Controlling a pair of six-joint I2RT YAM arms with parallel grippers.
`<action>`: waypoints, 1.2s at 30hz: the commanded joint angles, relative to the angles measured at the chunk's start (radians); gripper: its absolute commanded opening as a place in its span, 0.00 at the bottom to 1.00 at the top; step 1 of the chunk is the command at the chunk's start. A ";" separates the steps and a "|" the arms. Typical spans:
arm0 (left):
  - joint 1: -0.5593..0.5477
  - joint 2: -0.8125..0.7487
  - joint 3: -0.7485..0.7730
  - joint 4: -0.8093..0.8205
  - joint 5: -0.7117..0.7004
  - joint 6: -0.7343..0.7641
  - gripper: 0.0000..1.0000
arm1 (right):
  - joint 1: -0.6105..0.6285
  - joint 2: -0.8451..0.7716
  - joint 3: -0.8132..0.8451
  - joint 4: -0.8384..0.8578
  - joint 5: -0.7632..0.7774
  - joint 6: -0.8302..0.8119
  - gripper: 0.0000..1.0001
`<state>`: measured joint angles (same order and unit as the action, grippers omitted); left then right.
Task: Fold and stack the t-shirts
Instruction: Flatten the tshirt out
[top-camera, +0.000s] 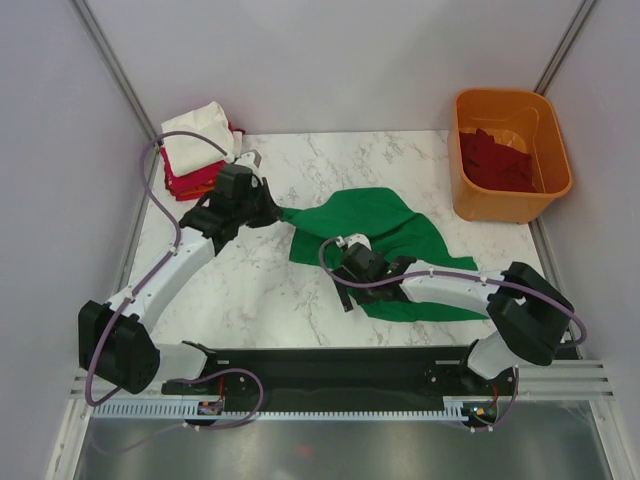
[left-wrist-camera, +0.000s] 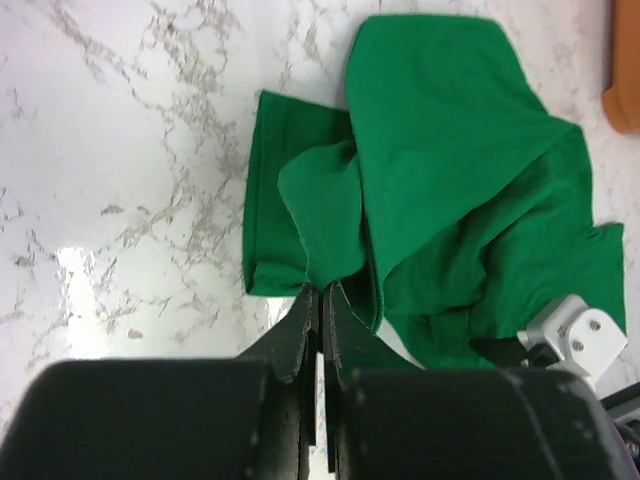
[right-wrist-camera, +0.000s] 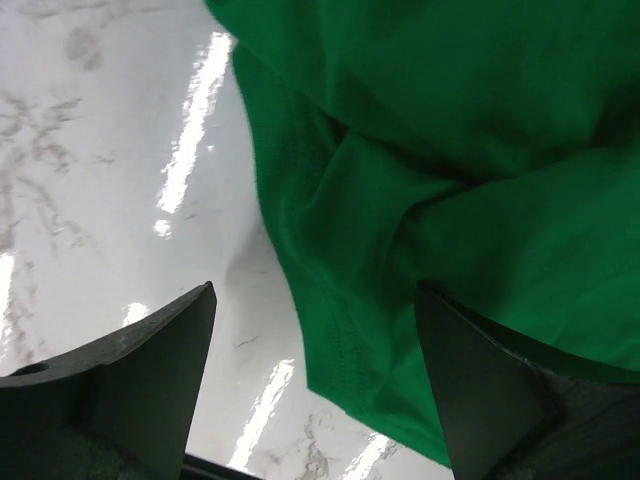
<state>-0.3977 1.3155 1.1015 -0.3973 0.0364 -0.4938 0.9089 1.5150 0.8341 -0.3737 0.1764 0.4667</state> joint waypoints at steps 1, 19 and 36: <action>0.007 -0.015 -0.026 -0.051 0.000 0.027 0.02 | 0.015 0.057 0.045 -0.005 0.156 -0.002 0.88; 0.315 -0.248 0.130 -0.273 -0.009 0.205 0.02 | -0.171 -0.268 0.056 -0.227 0.282 -0.062 0.00; 0.347 -0.317 0.035 -0.299 -0.069 0.196 0.02 | -0.425 -0.123 0.203 -0.113 0.043 -0.037 0.98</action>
<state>-0.0544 1.0210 1.1538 -0.7033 -0.0280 -0.3233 0.5323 1.2572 0.9405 -0.5804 0.3248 0.4404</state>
